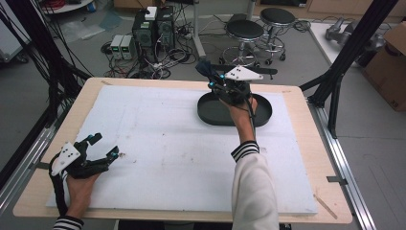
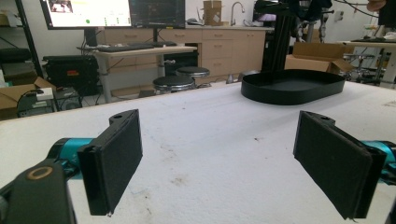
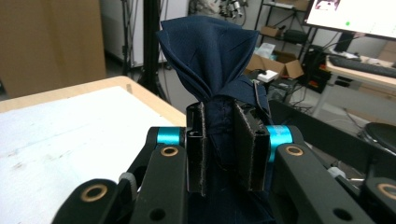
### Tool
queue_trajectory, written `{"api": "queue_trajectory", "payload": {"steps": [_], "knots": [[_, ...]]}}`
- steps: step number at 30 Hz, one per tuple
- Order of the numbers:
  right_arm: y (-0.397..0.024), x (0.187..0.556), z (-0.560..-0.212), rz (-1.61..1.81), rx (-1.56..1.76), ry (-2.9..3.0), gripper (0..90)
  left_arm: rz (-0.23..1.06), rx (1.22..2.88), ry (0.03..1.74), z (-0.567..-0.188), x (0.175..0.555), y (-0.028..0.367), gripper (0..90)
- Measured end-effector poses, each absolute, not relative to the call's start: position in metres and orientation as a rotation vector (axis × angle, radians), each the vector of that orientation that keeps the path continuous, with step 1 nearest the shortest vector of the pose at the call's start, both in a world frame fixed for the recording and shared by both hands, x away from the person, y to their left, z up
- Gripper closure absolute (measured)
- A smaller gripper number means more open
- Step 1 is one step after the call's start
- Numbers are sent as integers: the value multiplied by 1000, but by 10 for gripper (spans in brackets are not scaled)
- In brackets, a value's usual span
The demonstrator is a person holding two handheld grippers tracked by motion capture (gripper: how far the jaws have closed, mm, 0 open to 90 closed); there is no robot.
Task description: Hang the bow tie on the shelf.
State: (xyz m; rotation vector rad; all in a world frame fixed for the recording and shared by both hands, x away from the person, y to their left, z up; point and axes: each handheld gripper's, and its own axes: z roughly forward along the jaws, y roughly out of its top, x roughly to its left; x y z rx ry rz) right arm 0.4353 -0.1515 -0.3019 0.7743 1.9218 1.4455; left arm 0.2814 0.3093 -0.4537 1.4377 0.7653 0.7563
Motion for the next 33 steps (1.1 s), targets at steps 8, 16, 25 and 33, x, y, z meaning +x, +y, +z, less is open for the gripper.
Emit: {"api": "queue_trajectory", "payload": {"steps": [8, 16, 25, 33], "knots": [[-143, 442, -301, 1414, 797, 1872, 756, 756, 1437, 765, -454, 281, 309, 159], [-138, 452, -298, 1439, 843, 1841, 756, 756, 1438, 765, -454, 281, 309, 158], [-129, 464, -301, 1432, 875, 1822, 756, 756, 1435, 764, -454, 281, 309, 159], [-123, 473, -310, 1424, 894, 1824, 756, 755, 1435, 765, -454, 281, 310, 158]]}}
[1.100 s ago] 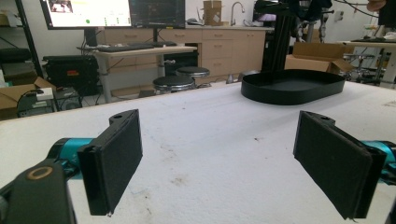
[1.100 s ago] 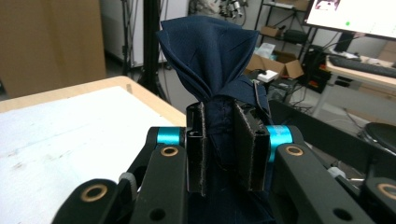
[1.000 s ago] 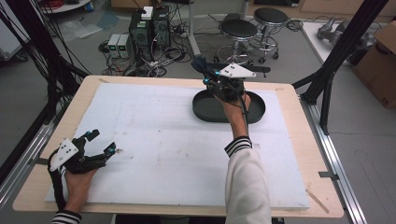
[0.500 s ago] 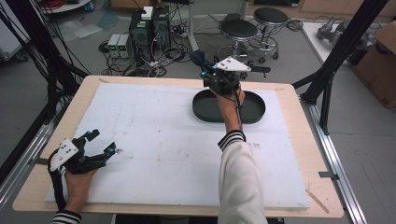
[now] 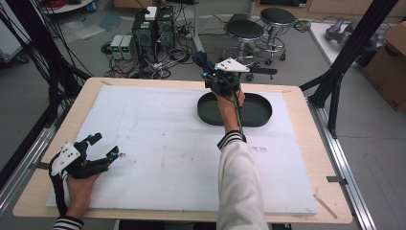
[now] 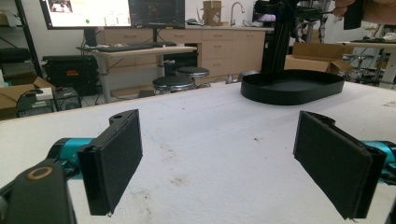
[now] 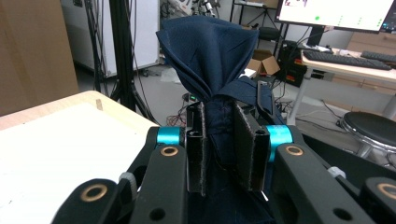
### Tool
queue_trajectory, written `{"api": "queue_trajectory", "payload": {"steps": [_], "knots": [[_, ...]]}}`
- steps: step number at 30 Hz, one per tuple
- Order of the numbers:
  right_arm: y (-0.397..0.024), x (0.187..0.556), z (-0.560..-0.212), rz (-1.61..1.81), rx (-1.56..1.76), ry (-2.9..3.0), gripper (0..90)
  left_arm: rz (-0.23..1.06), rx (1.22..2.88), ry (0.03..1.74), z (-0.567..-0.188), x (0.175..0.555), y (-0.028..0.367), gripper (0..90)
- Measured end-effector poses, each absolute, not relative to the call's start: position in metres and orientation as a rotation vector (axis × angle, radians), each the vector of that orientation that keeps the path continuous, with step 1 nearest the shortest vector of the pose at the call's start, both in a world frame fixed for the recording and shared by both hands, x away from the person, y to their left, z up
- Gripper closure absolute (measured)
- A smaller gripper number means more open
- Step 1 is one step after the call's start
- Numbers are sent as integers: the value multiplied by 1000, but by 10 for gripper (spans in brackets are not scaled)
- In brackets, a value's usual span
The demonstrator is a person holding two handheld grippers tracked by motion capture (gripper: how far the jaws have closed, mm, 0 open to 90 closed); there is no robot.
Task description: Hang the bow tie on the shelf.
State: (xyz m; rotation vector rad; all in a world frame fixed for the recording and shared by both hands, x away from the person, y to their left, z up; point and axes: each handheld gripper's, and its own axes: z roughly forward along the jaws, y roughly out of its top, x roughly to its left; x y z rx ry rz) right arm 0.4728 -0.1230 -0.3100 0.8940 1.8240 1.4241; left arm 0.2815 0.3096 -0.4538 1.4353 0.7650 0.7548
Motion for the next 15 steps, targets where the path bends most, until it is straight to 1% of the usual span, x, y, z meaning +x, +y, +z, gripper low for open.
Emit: {"api": "queue_trajectory", "payload": {"steps": [9, 15], "knots": [[-109, 478, -320, 1385, 901, 1851, 755, 756, 1437, 763, -454, 281, 310, 158], [-108, 482, -325, 1370, 906, 1871, 755, 756, 1438, 761, -454, 281, 310, 158]]}}
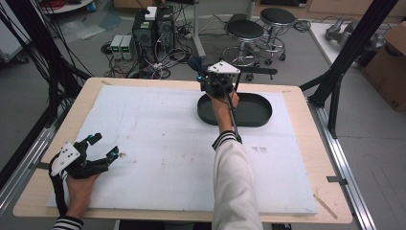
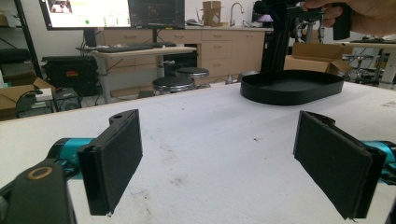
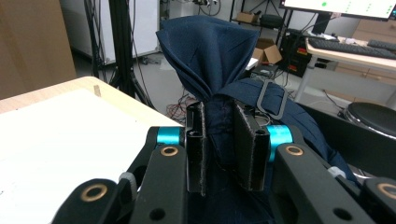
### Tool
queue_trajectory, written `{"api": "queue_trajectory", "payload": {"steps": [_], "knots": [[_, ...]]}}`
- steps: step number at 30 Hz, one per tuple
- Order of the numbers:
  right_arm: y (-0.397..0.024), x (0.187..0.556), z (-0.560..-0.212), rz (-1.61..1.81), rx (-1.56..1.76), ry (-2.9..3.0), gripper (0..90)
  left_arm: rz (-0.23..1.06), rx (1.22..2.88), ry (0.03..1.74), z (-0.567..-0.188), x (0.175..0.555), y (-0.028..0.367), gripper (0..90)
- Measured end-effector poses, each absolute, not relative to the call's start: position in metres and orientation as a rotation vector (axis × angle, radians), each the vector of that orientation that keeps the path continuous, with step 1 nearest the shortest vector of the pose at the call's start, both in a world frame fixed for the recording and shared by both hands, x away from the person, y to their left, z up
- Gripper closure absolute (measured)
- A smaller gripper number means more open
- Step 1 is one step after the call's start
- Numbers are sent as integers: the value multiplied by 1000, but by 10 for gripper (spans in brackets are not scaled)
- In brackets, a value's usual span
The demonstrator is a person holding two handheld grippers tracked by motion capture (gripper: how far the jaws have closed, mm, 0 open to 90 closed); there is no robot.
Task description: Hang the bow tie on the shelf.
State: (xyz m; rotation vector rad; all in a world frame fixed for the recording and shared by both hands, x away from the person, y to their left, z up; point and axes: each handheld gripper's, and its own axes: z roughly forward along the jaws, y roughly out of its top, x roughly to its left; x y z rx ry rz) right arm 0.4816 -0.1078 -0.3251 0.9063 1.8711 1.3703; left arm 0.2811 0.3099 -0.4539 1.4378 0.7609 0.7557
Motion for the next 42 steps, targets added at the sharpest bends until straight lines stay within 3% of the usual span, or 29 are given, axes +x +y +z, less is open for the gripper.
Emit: {"api": "queue_trajectory", "payload": {"steps": [42], "knots": [[-98, 491, -355, 1194, 1047, 2058, 755, 754, 1432, 753, -454, 281, 310, 158]]}}
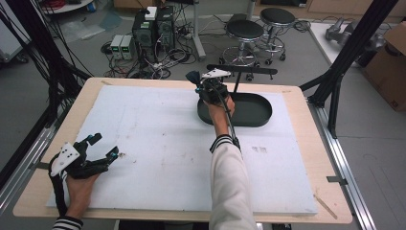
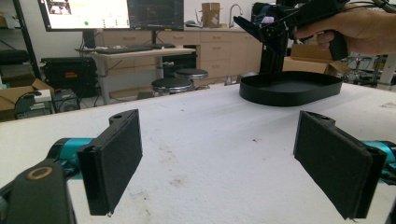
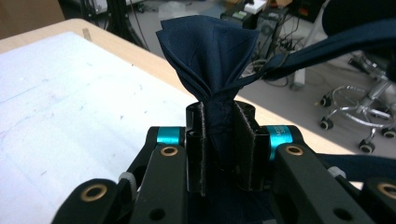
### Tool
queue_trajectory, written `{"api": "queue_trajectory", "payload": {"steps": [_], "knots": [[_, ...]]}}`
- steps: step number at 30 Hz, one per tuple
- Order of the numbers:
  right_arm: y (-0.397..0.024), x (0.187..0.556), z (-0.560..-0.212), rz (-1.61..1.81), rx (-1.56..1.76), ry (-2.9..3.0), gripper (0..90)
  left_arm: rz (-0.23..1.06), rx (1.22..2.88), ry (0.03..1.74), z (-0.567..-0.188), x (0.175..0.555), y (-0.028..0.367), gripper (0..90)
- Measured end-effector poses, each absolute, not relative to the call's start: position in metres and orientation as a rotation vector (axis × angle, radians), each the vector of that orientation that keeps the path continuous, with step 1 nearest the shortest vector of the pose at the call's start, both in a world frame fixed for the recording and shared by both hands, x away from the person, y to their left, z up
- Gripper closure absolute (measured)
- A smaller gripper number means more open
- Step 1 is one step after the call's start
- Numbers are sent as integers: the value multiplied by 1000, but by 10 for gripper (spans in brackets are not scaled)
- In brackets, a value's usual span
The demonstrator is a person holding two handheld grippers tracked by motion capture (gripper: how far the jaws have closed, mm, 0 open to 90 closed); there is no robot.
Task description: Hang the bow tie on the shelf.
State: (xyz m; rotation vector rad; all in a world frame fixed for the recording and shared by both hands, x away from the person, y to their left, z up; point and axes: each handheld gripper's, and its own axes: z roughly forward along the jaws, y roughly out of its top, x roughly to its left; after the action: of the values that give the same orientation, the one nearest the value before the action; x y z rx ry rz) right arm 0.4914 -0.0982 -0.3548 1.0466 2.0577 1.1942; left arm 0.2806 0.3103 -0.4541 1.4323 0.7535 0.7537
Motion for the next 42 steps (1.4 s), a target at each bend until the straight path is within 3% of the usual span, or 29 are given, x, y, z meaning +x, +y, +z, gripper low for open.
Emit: {"api": "queue_trajectory", "payload": {"steps": [10, 14, 22, 36, 42], "knots": [[-105, 491, -356, 1166, 1083, 2128, 719, 755, 1433, 753, -454, 280, 310, 158], [-104, 488, -356, 1099, 1048, 2168, 525, 754, 1432, 754, -454, 280, 310, 158], [-110, 480, -348, 1123, 1008, 2246, 314, 757, 1433, 753, -454, 280, 310, 158], [-141, 447, -316, 1223, 970, 2239, 236, 753, 1429, 761, -454, 281, 310, 158], [-178, 395, -304, 1382, 895, 2049, 255, 753, 1432, 761, -454, 281, 310, 158]]}}
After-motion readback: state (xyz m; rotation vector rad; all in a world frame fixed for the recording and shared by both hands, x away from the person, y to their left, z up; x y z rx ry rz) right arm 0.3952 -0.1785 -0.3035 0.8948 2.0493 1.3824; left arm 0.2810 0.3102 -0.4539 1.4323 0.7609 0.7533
